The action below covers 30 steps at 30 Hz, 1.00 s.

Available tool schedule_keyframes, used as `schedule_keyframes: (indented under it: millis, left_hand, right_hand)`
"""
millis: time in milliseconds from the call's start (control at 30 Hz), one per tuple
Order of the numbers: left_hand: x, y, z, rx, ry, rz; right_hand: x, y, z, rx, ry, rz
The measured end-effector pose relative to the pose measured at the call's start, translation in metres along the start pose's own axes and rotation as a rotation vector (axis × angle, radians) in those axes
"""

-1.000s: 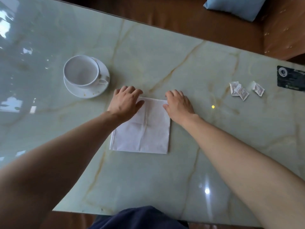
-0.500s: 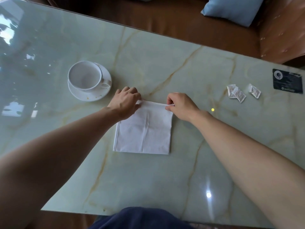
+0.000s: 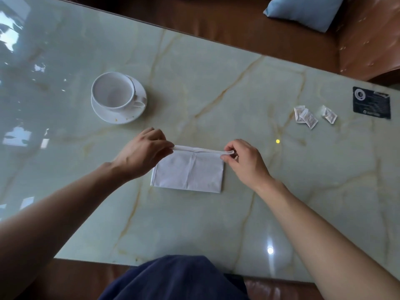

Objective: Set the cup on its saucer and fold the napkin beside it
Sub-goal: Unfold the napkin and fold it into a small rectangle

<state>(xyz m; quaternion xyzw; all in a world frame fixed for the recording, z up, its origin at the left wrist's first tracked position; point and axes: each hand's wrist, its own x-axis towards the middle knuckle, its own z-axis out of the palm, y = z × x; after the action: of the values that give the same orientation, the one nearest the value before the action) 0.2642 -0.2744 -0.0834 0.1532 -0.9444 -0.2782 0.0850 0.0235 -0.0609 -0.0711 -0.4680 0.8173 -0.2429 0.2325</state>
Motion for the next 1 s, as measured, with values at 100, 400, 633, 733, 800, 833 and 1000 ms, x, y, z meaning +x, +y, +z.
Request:
schedule_keyframes:
  millis: [100, 400, 633, 733, 800, 833, 1000]
  left_hand:
    - [-0.026, 0.009, 0.012, -0.032, 0.021, -0.022]
    - [-0.068, 0.022, 0.035, -0.064, 0.016, -0.09]
    - [-0.082, 0.022, 0.044, -0.028, -0.023, -0.059]
    - [-0.085, 0.021, 0.047, -0.014, -0.042, -0.053]
    - [-0.086, 0.021, 0.049, -0.006, -0.061, -0.048]
    - [-0.087, 0.021, 0.05, -0.002, -0.07, -0.038]
    - [-0.089, 0.021, 0.055, 0.072, -0.159, 0.022]
  right_hand:
    - [-0.024, -0.001, 0.007, 0.009, -0.015, -0.036]
    - [-0.071, -0.002, 0.03, -0.01, -0.074, -0.004]
    - [-0.079, 0.001, 0.042, -0.071, -0.12, -0.029]
    - [-0.08, 0.004, 0.046, -0.089, -0.142, -0.022]
    - [-0.082, 0.006, 0.049, -0.098, -0.158, -0.014]
    - [-0.082, 0.007, 0.05, -0.106, -0.164, -0.01]
    - [-0.083, 0.01, 0.055, -0.154, -0.175, 0.002]
